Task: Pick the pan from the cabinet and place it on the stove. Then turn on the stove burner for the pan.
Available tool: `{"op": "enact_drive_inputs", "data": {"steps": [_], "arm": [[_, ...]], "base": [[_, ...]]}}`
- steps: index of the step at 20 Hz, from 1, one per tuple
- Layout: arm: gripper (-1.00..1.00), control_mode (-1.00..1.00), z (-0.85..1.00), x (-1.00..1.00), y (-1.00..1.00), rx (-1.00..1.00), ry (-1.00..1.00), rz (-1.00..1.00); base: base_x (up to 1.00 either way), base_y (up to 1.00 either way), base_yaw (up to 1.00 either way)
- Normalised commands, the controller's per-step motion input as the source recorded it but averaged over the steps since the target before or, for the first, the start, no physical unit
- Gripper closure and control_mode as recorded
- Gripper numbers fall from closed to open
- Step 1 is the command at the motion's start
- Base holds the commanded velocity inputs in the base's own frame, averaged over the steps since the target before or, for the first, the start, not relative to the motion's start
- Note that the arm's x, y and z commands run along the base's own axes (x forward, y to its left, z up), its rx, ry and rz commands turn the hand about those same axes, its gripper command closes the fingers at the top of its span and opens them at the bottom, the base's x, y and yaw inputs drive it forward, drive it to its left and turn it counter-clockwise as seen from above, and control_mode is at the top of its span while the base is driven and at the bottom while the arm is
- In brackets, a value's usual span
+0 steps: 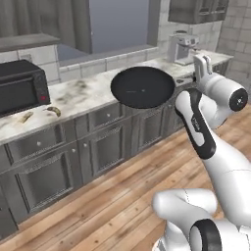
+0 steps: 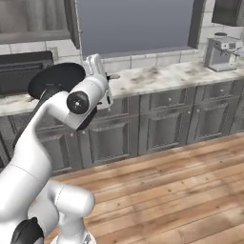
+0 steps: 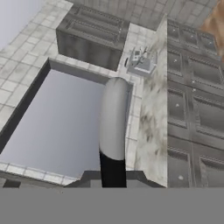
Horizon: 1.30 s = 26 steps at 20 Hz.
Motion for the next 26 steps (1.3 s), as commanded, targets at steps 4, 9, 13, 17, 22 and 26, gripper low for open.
{"op": "enact_drive_inputs", "data": {"steps": [4,9,13,17,22,26], "arm": [[1.00,1.00,0.00,0.00,0.00,0.00,0.00,0.00],[1.00,1.00,0.00,0.00,0.00,0.00,0.00,0.00],[1.00,1.00,0.00,0.00,0.00,0.00,0.00,0.00],[1.00,1.00,0.00,0.00,0.00,0.00,0.00,0.00],[1.00,1.00,0.00,0.00,0.00,0.00,0.00,0.00],[1.00,1.00,0.00,0.00,0.00,0.00,0.00,0.00]], "base": [[-0.23,-0.08,-0.41],[-0.06,0.00,-0.44],[0.00,0.00,-0.45],[0.00,0.00,-0.44],[0.01,0.04,-0.44],[0.04,0.14,-0.44]]}}
